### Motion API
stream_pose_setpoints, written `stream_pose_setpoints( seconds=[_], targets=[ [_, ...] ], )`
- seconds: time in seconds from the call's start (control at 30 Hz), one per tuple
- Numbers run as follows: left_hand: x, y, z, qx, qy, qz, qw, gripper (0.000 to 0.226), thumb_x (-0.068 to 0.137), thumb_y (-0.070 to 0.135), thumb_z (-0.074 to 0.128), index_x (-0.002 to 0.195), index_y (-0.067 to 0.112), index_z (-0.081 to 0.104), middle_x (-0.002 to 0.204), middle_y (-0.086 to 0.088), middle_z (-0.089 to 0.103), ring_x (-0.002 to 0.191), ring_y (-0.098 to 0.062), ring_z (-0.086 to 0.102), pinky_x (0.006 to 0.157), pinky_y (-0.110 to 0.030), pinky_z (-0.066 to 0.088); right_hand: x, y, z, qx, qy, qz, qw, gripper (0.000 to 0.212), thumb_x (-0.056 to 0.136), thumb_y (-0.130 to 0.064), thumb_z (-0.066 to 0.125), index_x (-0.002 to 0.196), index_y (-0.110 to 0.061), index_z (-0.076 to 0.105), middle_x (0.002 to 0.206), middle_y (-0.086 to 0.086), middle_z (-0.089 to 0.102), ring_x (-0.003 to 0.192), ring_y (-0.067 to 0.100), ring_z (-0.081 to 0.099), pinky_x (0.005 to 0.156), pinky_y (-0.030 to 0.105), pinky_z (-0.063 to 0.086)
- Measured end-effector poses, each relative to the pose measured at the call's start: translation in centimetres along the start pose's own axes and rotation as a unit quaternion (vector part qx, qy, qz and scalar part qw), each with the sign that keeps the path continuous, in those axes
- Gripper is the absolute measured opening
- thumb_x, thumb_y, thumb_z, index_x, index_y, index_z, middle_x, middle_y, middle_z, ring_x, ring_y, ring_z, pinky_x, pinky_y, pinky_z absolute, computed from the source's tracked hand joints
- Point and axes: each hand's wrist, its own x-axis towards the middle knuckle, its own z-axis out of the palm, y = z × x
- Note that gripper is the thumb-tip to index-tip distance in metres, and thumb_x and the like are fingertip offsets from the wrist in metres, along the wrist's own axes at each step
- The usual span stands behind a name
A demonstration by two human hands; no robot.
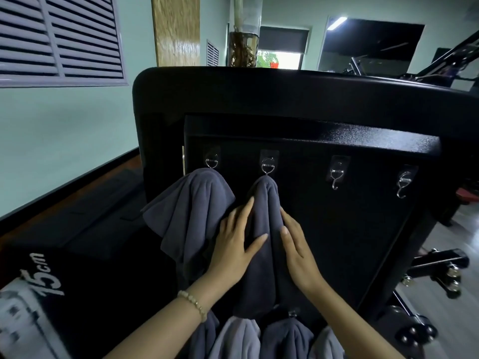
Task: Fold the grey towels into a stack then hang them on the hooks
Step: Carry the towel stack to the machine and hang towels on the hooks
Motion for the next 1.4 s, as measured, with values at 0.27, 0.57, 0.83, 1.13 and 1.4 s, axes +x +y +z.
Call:
stream_pose_setpoints(
  seconds=[0.27, 0.57, 0.83, 1.13, 1.4],
  targets=[
    [-1.5, -1.8, 0.9, -0.176, -0.028, -0.042, 0.983, 0.052, 0.098, 0.045, 0.032, 0.146, 0.04, 0.015, 0.153, 0.016, 0.021, 0.139, 0.007, 0.02, 0.114, -0.021, 0.024, -1.8, 0.4, 3.6, -0.009, -0.038, 0.04, 0.998, 0.049, 0.096, -0.053, 0.034, 0.138, -0.052, 0.008, 0.146, -0.039, 0.008, 0.14, -0.011, 0.009, 0.119, 0.027, 0.013],
    [-4.3, -3.9, -0.5, -0.115, -0.106, -0.075, 0.985, 0.071, 0.093, 0.063, 0.012, 0.137, 0.02, 0.048, 0.142, 0.006, 0.045, 0.135, -0.01, 0.033, 0.111, -0.016, 0.017, -2.4, -0.6, 3.5, -0.067, 0.057, 0.046, 0.995, 0.079, 0.08, -0.061, 0.057, 0.148, -0.036, 0.023, 0.151, -0.02, 0.029, 0.136, -0.006, 0.029, 0.109, 0.021, 0.029],
    [-2.7, -4.6, 0.0, -0.156, -0.174, -0.101, 0.967, 0.053, 0.098, 0.046, 0.036, 0.147, 0.028, 0.025, 0.152, 0.003, 0.03, 0.138, -0.01, 0.029, 0.11, -0.023, 0.025, -2.3, 0.2, 4.4, -0.123, 0.07, 0.034, 0.989, 0.066, 0.093, -0.029, 0.055, 0.149, -0.025, 0.02, 0.15, -0.011, 0.03, 0.137, -0.001, 0.03, 0.114, 0.03, 0.029],
    [-5.8, -4.2, -1.4, -0.035, -0.057, -0.043, 0.997, 0.055, 0.091, 0.049, 0.049, 0.14, 0.026, 0.038, 0.14, 0.001, 0.044, 0.125, -0.014, 0.046, 0.091, -0.028, 0.048, -3.8, -0.2, 2.2, -0.221, 0.029, 0.035, 0.974, 0.074, 0.091, -0.042, 0.056, 0.148, -0.042, 0.009, 0.152, -0.015, 0.025, 0.13, -0.002, 0.033, 0.1, 0.023, 0.037],
    [-11.0, 4.1, 2.9, 0.014, -0.09, 0.169, 0.981, 0.05, 0.092, 0.044, 0.043, 0.135, 0.019, 0.046, 0.135, 0.002, 0.05, 0.123, -0.013, 0.044, 0.103, -0.031, 0.04, -16.7, 1.5, -8.5, -0.441, -0.015, 0.065, 0.895, 0.073, 0.089, -0.057, 0.05, 0.15, -0.034, 0.017, 0.156, -0.004, 0.024, 0.141, 0.018, 0.03, 0.114, 0.035, 0.029]
  ],
)
